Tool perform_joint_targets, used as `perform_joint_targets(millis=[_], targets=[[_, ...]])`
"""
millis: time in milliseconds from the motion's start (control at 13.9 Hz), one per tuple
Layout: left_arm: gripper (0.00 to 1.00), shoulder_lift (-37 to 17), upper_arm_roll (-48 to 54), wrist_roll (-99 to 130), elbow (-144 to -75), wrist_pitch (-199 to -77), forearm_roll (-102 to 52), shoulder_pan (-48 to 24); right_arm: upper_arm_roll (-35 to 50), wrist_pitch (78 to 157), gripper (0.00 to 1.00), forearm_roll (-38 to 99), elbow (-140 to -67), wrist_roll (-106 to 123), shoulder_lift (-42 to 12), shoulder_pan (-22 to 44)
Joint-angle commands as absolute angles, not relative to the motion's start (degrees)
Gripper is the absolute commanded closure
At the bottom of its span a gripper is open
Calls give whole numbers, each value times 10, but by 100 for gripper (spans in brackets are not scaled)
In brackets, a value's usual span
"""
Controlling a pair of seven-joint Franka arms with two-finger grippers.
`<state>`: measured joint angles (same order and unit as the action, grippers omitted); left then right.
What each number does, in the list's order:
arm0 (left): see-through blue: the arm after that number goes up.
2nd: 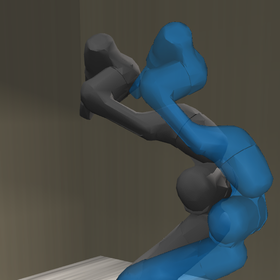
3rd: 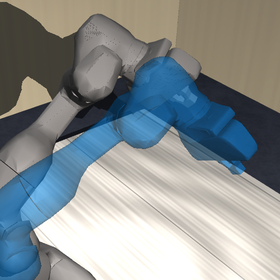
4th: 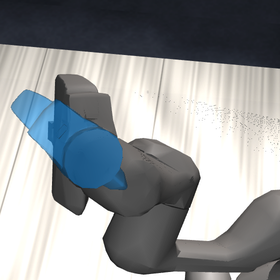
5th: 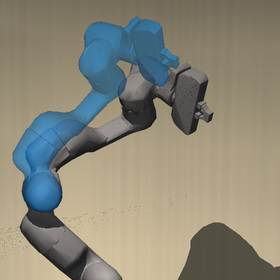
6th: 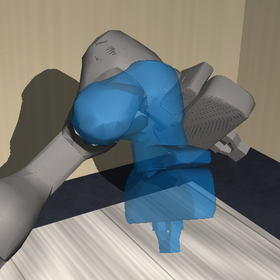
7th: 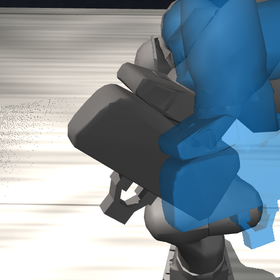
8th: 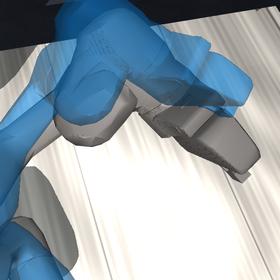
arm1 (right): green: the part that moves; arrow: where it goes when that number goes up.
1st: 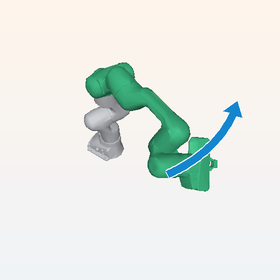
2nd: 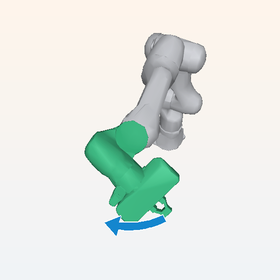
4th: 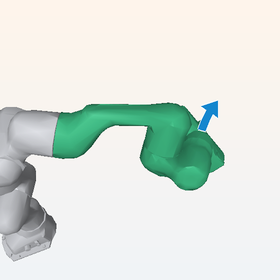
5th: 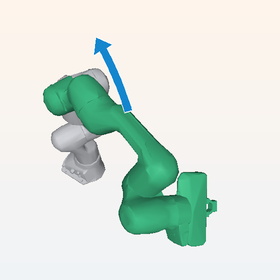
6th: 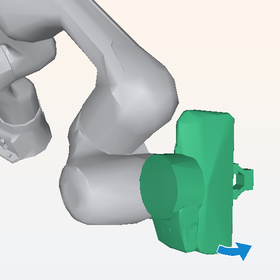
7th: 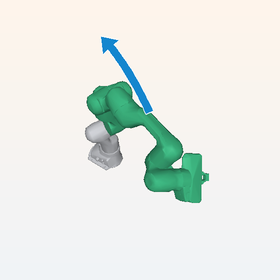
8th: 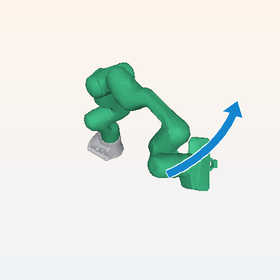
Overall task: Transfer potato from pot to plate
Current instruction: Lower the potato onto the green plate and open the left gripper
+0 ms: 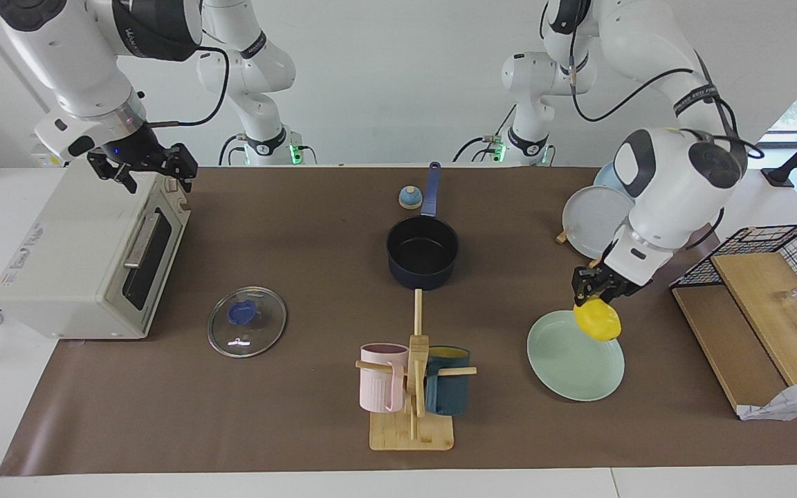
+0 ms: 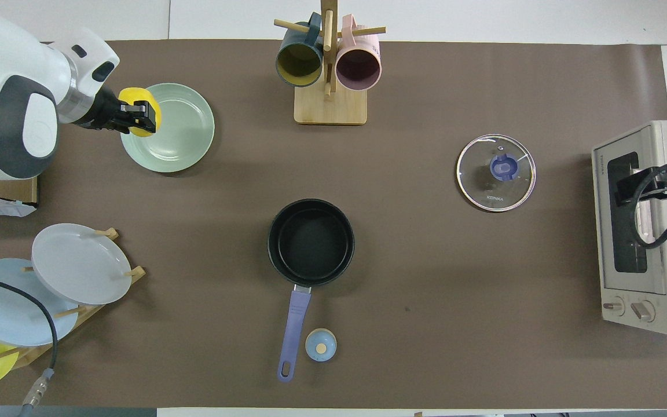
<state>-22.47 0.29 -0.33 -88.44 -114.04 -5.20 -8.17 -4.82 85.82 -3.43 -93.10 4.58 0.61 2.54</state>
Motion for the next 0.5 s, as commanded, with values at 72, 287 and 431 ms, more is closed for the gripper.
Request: perform_joint_targets(millis=[72, 287, 431], targets=[[100, -292, 8, -75, -865, -1186, -6, -75, -44, 868, 0, -27, -945, 55, 18, 16], [100, -299, 8, -90, -871, -1194, -1, -79, -44, 868, 0, -27, -945, 55, 18, 16], [100, -300, 8, -100, -879, -1201, -1, -80, -44, 868, 0, -27, -945, 55, 18, 16]])
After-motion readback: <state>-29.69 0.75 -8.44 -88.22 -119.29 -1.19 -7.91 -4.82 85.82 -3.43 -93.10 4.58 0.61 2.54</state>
